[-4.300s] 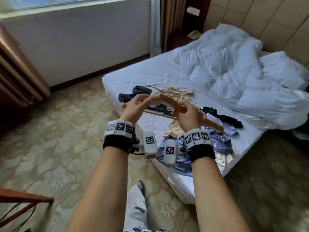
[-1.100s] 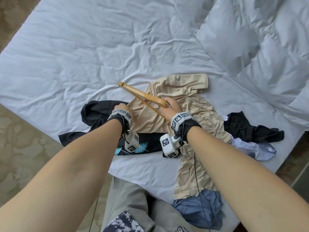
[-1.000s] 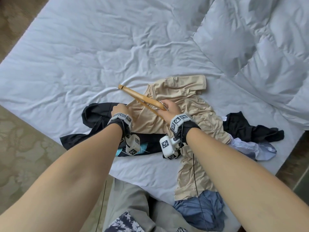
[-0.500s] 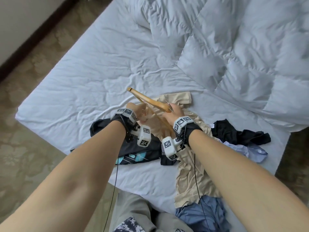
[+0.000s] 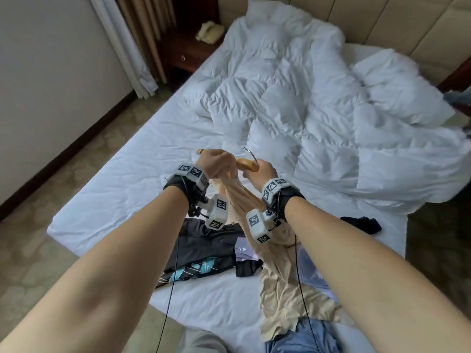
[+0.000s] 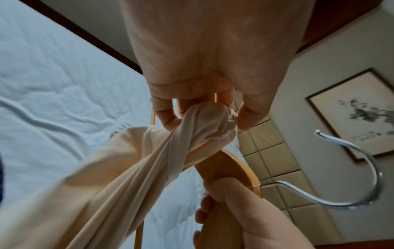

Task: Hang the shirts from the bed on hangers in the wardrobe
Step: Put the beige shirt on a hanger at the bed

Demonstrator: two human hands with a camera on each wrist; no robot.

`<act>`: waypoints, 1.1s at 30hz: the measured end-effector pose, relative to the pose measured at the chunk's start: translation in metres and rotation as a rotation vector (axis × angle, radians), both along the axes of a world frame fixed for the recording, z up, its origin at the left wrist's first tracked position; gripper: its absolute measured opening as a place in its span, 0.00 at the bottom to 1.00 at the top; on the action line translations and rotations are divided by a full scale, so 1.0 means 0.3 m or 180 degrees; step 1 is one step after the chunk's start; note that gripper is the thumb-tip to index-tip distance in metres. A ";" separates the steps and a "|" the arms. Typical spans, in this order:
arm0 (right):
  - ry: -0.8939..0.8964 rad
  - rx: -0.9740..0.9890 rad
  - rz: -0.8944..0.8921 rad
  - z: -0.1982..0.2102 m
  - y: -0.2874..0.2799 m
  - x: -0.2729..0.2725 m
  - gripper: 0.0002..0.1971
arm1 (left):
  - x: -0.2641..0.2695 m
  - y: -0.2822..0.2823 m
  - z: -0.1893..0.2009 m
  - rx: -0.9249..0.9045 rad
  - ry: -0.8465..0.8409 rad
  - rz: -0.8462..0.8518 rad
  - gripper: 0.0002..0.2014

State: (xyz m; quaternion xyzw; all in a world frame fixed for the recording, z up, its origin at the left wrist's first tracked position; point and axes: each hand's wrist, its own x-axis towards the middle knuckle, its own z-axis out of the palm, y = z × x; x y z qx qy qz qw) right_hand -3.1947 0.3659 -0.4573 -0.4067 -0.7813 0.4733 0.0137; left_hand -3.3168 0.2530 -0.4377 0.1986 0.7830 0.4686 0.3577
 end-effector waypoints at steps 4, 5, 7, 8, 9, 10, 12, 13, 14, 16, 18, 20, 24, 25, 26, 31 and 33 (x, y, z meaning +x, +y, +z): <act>0.0295 0.0158 0.0045 0.145 0.011 0.042 0.08 | 0.045 0.009 0.173 0.0191 0.0248 -0.0054 0.06; 0.0386 0.0176 0.0115 0.183 0.010 0.050 0.11 | 0.054 0.011 0.216 0.0209 0.0354 -0.0081 0.07; 0.0558 0.0198 0.0199 0.258 0.006 0.058 0.17 | 0.070 0.013 0.301 0.0253 0.0552 -0.0170 0.08; 0.0628 0.0200 0.0184 0.293 0.008 0.060 0.18 | 0.076 0.014 0.344 0.0290 0.0641 -0.0208 0.08; 0.0721 0.0188 0.0154 0.331 0.006 0.063 0.18 | 0.082 0.015 0.386 0.0330 0.0703 -0.0228 0.08; 0.0824 0.0187 0.0115 0.367 0.006 0.064 0.17 | 0.087 0.015 0.429 0.0385 0.0751 -0.0233 0.08; 0.0981 0.0309 0.0136 0.447 0.003 0.074 0.14 | 0.101 0.014 0.517 0.0501 0.0794 -0.0234 0.06; 0.1046 0.0377 0.0207 0.483 0.003 0.079 0.13 | 0.109 0.014 0.560 0.0543 0.0824 -0.0261 0.04; 0.1109 0.0414 0.0280 0.518 0.004 0.081 0.14 | 0.114 0.014 0.599 0.0581 0.0856 -0.0300 0.04; 0.1180 0.0462 0.0370 0.589 0.002 0.079 0.21 | 0.127 0.010 0.675 0.0694 0.0856 -0.0377 0.07; 0.1192 0.0532 0.0318 0.641 0.005 0.065 0.27 | 0.133 0.008 0.736 0.0809 0.0796 -0.0421 0.12; 0.1208 0.0581 0.0152 0.688 0.007 0.051 0.31 | 0.135 0.003 0.791 0.0888 0.0877 -0.0510 0.11; 0.1013 0.0750 -0.0205 0.756 0.000 0.014 0.31 | 0.113 -0.025 0.875 0.1162 0.0975 -0.0540 0.10; 0.0957 0.0773 -0.0264 0.764 0.003 0.005 0.33 | 0.102 -0.033 0.889 0.1252 0.1001 -0.0460 0.09; 0.0896 0.0801 -0.0311 0.761 0.017 -0.007 0.33 | 0.085 -0.040 0.901 0.1331 0.1054 -0.0335 0.07; 0.0599 0.0900 -0.0475 0.776 0.061 -0.017 0.12 | -0.025 -0.070 0.928 0.1622 0.1345 0.0284 0.08; 0.0568 0.1130 -0.0568 0.785 0.072 -0.003 0.09 | -0.075 -0.080 0.934 0.1751 0.1199 0.0601 0.07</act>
